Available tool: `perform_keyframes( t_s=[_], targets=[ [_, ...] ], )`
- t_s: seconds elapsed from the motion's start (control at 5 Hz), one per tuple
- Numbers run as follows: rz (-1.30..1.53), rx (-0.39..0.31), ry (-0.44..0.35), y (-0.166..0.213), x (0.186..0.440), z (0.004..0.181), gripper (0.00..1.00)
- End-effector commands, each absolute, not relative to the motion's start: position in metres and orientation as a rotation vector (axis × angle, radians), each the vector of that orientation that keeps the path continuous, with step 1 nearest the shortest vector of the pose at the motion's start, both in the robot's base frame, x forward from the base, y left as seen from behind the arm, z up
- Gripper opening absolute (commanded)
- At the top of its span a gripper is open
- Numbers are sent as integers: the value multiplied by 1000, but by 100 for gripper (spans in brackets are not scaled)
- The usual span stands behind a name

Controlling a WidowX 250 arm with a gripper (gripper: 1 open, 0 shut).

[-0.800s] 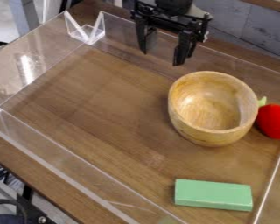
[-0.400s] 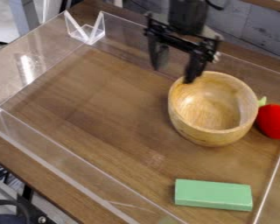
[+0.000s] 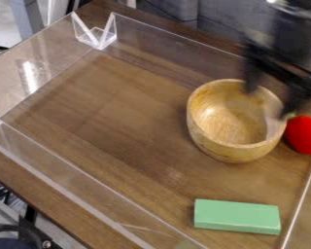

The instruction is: Move the red fruit to the left

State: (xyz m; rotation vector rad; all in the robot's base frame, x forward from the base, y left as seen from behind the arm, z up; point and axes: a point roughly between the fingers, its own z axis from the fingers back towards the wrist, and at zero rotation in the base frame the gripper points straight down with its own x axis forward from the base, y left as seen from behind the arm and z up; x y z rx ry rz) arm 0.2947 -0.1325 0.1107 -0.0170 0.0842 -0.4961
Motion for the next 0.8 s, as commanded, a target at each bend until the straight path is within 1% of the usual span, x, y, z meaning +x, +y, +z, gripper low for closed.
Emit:
perform_keyframes(
  t_s=[0.0, 0.4, 0.6],
  targets=[
    [-635, -32, 9, -152, 305, 121, 100],
    [-829, 7, -12, -154, 299, 97, 100],
    [-795, 45, -18, -155, 298, 93, 100]
  ],
)
